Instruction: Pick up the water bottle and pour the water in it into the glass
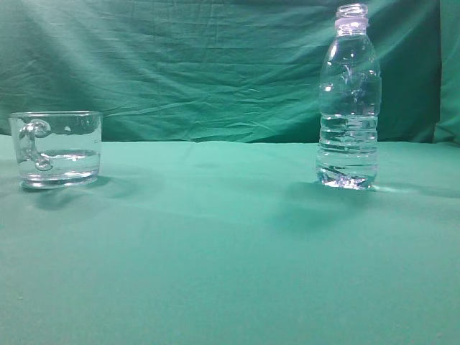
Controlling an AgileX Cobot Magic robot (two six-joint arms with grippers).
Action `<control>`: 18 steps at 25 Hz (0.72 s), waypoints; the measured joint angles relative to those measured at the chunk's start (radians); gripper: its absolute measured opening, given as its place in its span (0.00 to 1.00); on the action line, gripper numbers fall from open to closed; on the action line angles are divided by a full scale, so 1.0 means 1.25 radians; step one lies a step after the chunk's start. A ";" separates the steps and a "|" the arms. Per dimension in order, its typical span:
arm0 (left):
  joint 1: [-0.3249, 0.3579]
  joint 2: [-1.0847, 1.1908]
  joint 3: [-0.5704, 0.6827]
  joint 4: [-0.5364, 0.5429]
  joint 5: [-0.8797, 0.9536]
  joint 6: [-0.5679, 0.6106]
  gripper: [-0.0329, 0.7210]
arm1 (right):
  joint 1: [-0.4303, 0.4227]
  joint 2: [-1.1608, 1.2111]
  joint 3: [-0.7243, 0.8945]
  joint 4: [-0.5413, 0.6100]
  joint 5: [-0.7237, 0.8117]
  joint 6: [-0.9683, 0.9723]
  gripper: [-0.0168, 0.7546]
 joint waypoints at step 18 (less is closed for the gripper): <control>0.000 0.000 0.000 0.000 0.000 0.000 0.04 | -0.028 -0.046 0.141 0.005 -0.056 0.000 0.02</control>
